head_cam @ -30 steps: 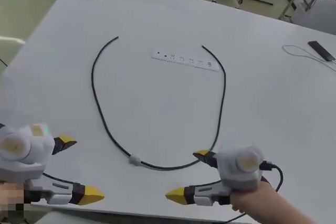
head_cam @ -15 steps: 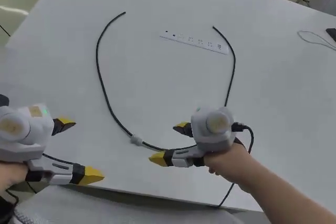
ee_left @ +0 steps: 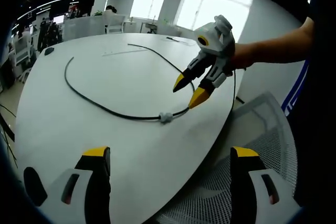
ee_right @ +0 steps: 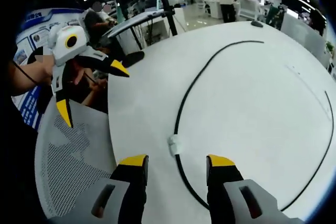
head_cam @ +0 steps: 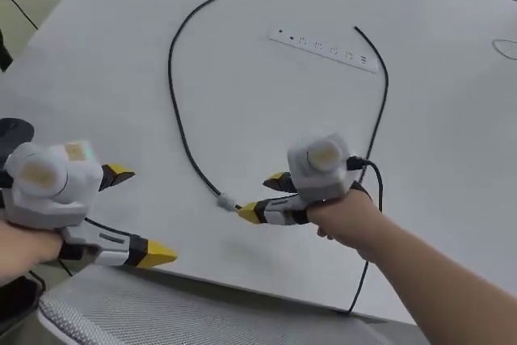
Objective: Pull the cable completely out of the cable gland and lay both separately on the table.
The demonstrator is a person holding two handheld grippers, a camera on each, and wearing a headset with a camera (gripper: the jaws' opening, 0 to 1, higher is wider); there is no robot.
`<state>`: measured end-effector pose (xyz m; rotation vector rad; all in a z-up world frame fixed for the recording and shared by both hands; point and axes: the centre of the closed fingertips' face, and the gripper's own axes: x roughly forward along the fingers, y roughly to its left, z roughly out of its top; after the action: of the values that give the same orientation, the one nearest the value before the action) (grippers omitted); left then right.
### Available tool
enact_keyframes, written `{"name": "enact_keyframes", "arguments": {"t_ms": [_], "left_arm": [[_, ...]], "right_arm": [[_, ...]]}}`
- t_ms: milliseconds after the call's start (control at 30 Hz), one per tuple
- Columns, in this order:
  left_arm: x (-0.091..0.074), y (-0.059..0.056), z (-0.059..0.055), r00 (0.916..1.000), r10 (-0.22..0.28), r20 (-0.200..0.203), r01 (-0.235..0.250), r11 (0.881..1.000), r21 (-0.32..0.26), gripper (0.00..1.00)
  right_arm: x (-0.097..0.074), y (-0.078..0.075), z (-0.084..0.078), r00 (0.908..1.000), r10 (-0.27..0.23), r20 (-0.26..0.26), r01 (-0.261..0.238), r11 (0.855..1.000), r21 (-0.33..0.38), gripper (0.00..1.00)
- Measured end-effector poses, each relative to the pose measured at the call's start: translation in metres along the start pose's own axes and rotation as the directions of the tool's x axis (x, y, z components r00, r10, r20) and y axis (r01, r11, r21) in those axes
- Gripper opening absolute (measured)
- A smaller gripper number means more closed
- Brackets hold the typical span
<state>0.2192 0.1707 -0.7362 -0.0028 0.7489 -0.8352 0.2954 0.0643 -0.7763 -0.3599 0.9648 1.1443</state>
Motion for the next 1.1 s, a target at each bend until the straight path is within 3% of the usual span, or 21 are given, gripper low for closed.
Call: {"name": "enact_keyframes", "arguments": {"t_ms": [233,567,1100], "left_arm": [[0.000,0.001,-0.006,0.9999,-0.004,-0.011,0.004,1.000,-0.010,0.94],[0.002,-0.002,-0.013,0.9998,-0.012,-0.016,0.012,1.000,-0.028,0.93],[-0.004,0.006,-0.016,1.0000,-0.001,-0.007,0.001,0.998,-0.055,0.92]], "right_arm": [[0.018,-0.002,-0.005,0.9985,0.010,-0.054,-0.010,1.000,-0.003,0.31],[0.040,-0.002,-0.011,0.9941,0.034,-0.103,-0.036,0.999,-0.023,0.25],[0.050,0.001,-0.014,0.9894,0.046,-0.138,-0.057,0.995,-0.079,0.12]]}}
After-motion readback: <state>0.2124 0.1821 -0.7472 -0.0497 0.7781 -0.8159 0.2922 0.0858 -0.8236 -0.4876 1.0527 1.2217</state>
